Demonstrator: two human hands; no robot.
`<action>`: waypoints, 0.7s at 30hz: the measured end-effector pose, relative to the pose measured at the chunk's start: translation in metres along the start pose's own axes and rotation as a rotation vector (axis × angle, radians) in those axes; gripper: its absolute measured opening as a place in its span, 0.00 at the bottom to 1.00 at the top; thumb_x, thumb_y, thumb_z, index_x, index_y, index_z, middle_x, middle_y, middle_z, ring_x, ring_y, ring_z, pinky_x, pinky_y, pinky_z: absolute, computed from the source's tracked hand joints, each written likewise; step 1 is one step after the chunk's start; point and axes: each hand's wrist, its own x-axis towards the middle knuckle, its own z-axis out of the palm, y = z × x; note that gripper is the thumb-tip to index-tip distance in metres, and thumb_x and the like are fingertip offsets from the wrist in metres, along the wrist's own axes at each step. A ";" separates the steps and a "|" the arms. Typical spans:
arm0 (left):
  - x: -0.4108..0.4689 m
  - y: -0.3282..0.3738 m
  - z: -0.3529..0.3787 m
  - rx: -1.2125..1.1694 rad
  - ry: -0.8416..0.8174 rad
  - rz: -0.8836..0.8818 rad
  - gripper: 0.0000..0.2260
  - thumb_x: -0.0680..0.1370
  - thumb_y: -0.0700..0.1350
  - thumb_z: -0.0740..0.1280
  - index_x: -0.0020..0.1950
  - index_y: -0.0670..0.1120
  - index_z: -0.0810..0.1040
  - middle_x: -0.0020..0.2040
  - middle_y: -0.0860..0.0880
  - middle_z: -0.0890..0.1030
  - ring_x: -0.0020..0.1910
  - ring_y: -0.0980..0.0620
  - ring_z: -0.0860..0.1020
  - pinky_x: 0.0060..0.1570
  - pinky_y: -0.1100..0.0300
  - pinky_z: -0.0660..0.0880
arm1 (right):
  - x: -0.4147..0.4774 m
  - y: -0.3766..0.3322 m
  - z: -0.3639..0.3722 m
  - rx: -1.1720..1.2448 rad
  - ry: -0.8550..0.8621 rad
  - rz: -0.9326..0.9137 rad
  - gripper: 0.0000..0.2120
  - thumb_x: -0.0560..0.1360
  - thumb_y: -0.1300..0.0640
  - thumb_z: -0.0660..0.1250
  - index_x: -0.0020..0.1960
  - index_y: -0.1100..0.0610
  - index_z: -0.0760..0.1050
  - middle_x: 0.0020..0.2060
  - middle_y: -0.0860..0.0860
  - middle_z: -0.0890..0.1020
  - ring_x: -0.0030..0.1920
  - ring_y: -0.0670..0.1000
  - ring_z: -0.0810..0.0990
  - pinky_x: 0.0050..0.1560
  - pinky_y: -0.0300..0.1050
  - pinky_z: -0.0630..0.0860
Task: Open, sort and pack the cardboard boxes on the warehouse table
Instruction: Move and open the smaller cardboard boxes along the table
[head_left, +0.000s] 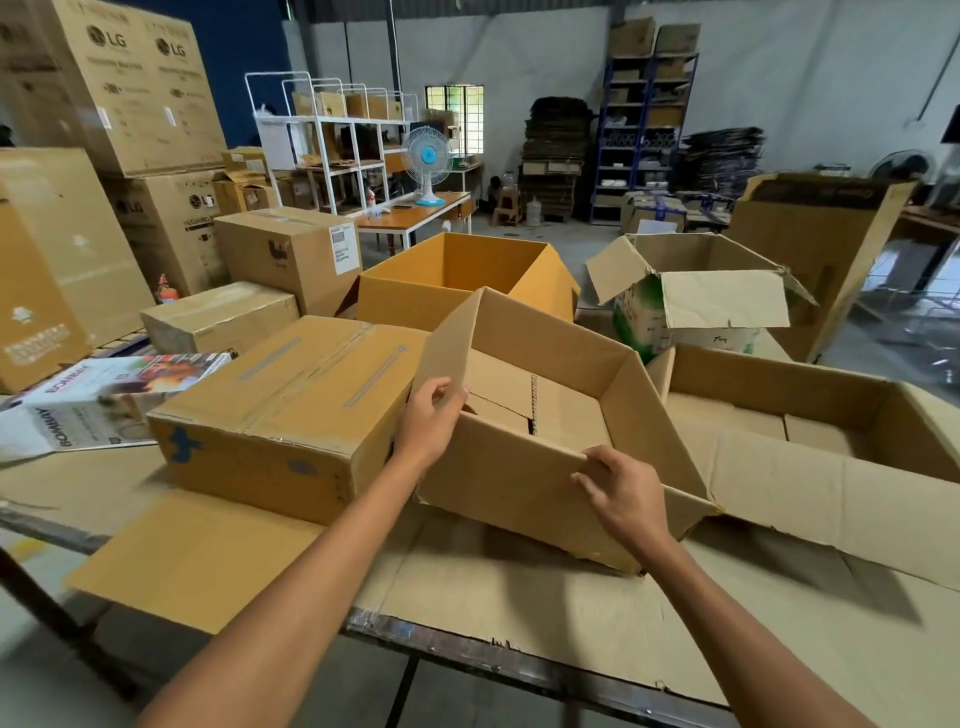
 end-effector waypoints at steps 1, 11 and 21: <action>-0.001 0.003 0.002 -0.014 -0.007 0.004 0.18 0.81 0.56 0.64 0.67 0.50 0.75 0.59 0.53 0.78 0.57 0.54 0.74 0.53 0.57 0.70 | -0.001 0.003 0.000 0.010 0.014 -0.002 0.13 0.73 0.52 0.77 0.56 0.52 0.82 0.50 0.49 0.86 0.49 0.51 0.82 0.57 0.56 0.78; 0.003 -0.023 0.004 -0.022 -0.029 -0.058 0.14 0.84 0.50 0.59 0.66 0.48 0.75 0.54 0.53 0.78 0.55 0.52 0.76 0.48 0.56 0.71 | -0.002 0.001 0.012 -0.056 -0.050 -0.050 0.15 0.73 0.51 0.76 0.59 0.51 0.82 0.51 0.48 0.86 0.52 0.51 0.83 0.59 0.51 0.78; -0.014 -0.115 -0.003 0.261 -0.063 -0.235 0.16 0.85 0.51 0.51 0.62 0.45 0.73 0.58 0.42 0.78 0.59 0.40 0.76 0.58 0.48 0.73 | -0.012 -0.015 0.056 -0.325 -0.178 -0.227 0.06 0.77 0.52 0.68 0.54 0.49 0.78 0.51 0.46 0.83 0.51 0.51 0.78 0.57 0.50 0.66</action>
